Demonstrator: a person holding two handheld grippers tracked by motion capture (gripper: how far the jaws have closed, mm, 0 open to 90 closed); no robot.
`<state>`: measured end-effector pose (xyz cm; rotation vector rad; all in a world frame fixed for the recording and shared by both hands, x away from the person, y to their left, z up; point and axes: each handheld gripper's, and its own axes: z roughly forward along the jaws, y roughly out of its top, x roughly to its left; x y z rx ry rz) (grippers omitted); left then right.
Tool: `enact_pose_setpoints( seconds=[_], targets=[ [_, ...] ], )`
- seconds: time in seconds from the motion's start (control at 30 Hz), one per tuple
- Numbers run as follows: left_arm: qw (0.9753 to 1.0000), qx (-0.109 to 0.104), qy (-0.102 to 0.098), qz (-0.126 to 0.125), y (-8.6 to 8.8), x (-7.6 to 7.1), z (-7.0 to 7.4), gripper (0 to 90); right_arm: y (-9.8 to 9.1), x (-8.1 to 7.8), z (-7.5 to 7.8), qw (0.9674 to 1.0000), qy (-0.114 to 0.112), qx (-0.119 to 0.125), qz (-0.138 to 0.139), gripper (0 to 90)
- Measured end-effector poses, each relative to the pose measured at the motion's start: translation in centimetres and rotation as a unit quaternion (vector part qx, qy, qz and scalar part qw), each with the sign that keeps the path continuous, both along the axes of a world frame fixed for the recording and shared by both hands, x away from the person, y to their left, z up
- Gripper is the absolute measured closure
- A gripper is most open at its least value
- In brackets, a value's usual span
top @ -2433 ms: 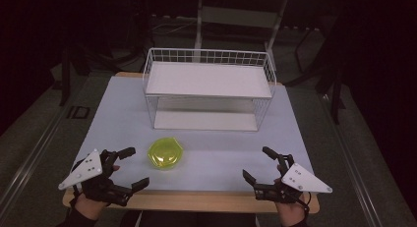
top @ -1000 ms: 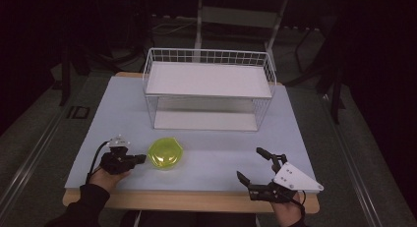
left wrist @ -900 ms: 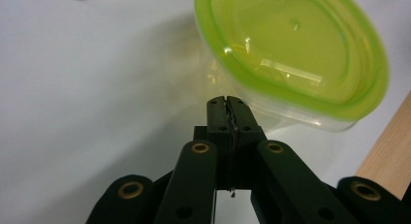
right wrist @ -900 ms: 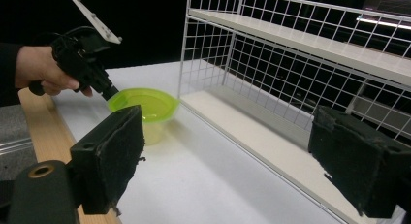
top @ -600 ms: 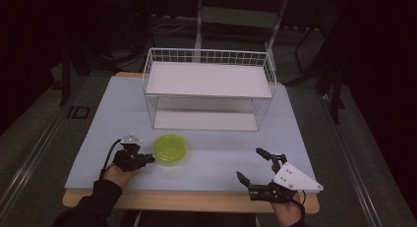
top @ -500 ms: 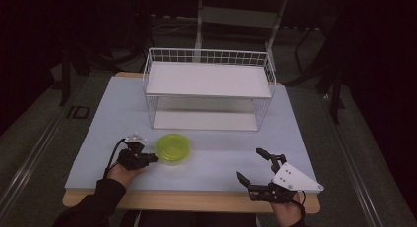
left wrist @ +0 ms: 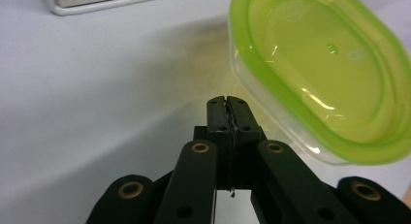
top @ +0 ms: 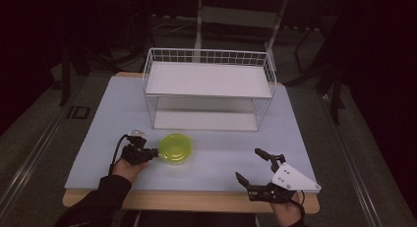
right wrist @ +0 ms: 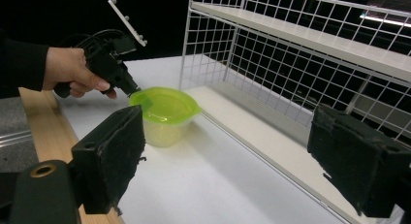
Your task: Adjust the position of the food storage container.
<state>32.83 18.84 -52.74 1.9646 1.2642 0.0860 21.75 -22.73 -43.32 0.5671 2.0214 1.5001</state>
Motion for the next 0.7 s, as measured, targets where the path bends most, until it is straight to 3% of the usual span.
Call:
enact_pose_setpoints(
  seconds=[0.23, 0.7],
  targets=[
    [0.9997, -0.016, 0.019, -0.008, -1.7, 0.8, -0.3, 90.0, 0.0, 0.1, -0.1, 1.0, 0.005, -0.001, 0.001, 13.2],
    [0.9979, -0.026, 0.031, -0.051, -7.6, 1.3, -0.7, 90.0, -0.3, 0.2, -0.2, 1.0, 0.007, -0.005, -0.001, 13.2]
  ],
)
